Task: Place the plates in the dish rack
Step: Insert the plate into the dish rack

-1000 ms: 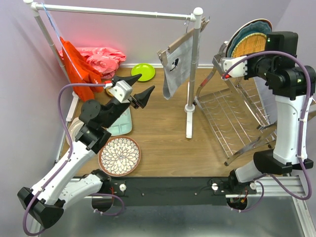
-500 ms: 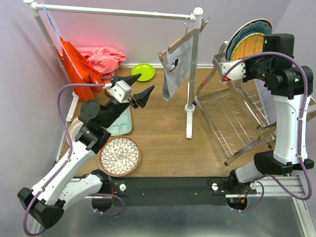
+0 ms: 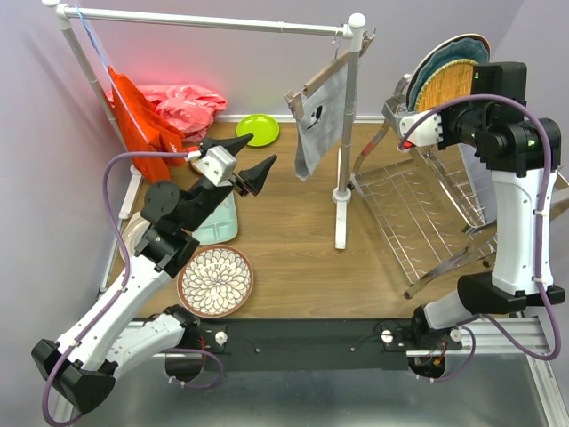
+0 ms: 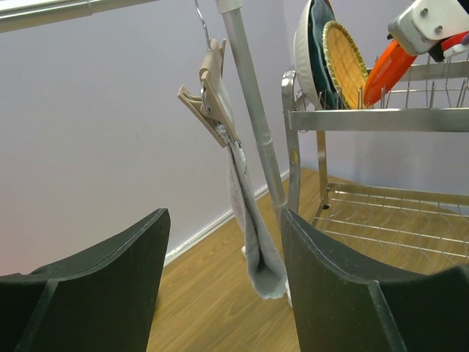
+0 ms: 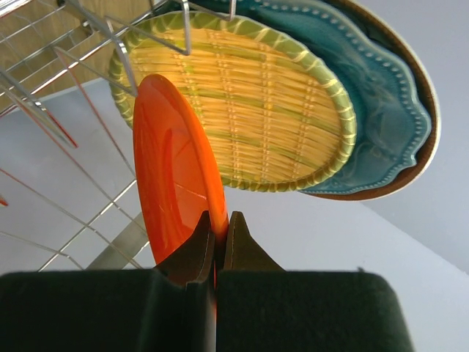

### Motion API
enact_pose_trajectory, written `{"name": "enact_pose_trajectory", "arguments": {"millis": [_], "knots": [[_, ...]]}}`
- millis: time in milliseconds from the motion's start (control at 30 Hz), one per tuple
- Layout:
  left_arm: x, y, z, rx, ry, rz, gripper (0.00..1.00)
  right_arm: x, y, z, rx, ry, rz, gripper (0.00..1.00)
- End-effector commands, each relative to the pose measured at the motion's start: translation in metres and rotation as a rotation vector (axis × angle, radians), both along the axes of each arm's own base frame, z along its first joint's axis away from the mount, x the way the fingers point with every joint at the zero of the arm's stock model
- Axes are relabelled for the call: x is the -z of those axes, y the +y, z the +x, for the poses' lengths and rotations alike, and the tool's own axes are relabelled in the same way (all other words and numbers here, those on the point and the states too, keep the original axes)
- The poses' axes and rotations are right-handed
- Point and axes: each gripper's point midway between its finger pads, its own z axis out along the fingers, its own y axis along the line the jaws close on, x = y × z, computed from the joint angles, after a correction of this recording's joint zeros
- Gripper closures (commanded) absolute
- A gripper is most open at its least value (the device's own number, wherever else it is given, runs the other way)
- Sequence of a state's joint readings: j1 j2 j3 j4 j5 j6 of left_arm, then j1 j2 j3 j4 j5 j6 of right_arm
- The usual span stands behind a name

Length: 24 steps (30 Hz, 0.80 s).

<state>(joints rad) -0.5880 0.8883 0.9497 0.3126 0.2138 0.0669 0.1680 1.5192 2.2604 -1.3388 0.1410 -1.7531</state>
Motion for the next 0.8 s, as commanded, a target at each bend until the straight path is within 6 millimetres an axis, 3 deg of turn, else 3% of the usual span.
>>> {"name": "enact_pose_trajectory", "arguments": {"millis": [0,367,633,767], "knots": [[-0.006,0.003,-0.004,0.009,-0.024,-0.014,0.3,0.022,0.002,-0.007,-0.025,0.086,-0.011,0.99],[-0.007,0.006,-0.007,0.004,-0.019,-0.026,0.3,0.027,0.004,-0.001,-0.033,0.1,-0.004,1.0],[-0.008,0.007,-0.007,0.002,-0.019,-0.029,0.3,0.013,0.006,-0.004,-0.055,0.061,-0.009,0.99],[-0.006,0.005,-0.006,0.008,-0.017,-0.03,0.3,0.017,0.005,-0.006,-0.053,0.073,-0.012,1.0]]}}
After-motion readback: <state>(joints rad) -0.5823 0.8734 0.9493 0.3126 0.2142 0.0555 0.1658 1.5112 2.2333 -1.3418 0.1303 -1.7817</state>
